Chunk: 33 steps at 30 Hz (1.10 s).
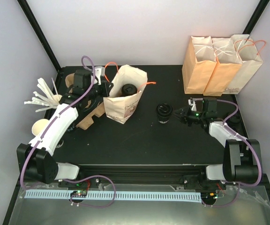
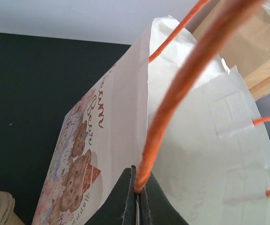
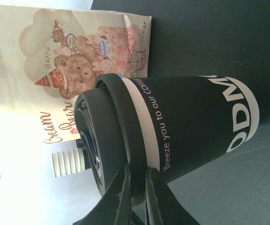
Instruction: Pack the takeout coffee
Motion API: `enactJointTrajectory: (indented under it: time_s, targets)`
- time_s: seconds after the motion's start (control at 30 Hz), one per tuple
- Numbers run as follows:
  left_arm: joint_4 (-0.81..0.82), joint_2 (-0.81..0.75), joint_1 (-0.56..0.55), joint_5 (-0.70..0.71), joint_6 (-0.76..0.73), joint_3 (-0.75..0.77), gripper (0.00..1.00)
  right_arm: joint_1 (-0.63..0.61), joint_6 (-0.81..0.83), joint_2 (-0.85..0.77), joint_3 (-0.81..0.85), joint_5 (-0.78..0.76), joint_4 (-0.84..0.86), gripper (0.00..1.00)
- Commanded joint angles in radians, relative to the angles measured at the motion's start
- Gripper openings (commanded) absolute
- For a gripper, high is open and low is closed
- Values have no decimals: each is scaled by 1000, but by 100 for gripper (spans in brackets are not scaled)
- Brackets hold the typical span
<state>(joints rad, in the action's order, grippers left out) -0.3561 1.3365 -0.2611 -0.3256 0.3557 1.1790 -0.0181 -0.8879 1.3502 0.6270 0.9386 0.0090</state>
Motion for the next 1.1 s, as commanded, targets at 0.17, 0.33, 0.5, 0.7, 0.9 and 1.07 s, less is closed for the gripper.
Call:
enactJointTrajectory:
  time_s: [0.17,0.33,0.5,0.7,0.9,1.07]
  targets:
    - [23,-49,8,-24,14,-31,2,-4,191,44,7,-29,-43,17]
    - [22,-81,8,-9,0,-33,2,-3,295,-22,69,-146,-223,77]
    - [26,-92,8,-24,21,-44,2,-9,416,-86,164,-292,-419,100]
    - [31,-125,8,-14,9,-71,2,-234,614,-51,395,-678,-681,100]
    - [33,-144,8,-14,-3,-82,1,-392,626,157,643,-910,-888,100]
    - [35,-140,8,-23,-7,-82,1,-426,650,299,796,-939,-974,100]
